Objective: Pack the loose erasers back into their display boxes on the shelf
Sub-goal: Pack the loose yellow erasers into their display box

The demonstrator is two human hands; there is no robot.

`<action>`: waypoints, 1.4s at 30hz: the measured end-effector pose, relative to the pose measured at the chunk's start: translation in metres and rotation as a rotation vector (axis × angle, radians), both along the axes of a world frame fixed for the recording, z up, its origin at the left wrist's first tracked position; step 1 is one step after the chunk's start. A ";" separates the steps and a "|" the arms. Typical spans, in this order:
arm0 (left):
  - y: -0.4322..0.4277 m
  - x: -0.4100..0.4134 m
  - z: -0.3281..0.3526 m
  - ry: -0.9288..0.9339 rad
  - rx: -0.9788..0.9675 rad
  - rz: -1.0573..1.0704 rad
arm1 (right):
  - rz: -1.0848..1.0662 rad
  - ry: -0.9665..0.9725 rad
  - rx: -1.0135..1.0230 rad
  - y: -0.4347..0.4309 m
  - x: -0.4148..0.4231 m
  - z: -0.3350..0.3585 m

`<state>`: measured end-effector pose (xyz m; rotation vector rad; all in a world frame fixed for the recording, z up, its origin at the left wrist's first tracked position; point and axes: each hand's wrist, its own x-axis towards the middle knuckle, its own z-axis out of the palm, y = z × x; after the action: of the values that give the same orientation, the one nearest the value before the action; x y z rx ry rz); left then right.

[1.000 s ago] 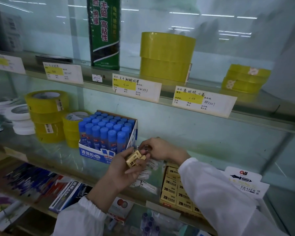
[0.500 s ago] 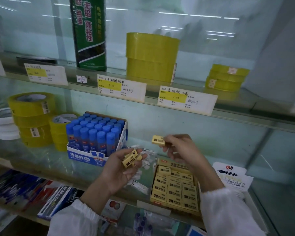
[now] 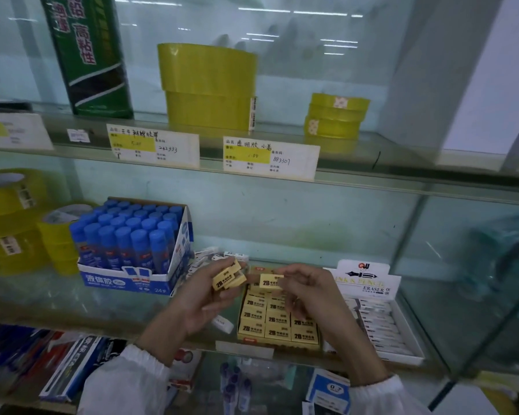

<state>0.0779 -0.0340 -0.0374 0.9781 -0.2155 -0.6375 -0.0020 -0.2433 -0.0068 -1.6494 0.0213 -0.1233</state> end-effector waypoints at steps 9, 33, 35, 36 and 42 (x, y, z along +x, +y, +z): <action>0.001 0.000 -0.002 0.014 -0.047 0.070 | -0.147 -0.007 -0.464 0.004 0.007 -0.002; 0.003 0.001 0.000 0.088 -0.102 0.035 | -0.224 0.087 -0.829 0.035 0.035 0.005; 0.003 0.001 0.000 0.082 -0.102 0.027 | -0.264 0.044 -0.849 0.031 0.031 0.009; 0.003 0.001 0.000 0.073 -0.093 0.023 | -0.275 -0.026 -0.847 0.030 0.028 0.012; 0.000 -0.006 0.006 -0.039 0.054 0.007 | 0.035 -0.294 -0.874 0.051 0.028 0.018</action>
<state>0.0715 -0.0339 -0.0316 1.0437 -0.2297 -0.6208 0.0259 -0.1928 0.0116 -2.4833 -0.3268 -0.3869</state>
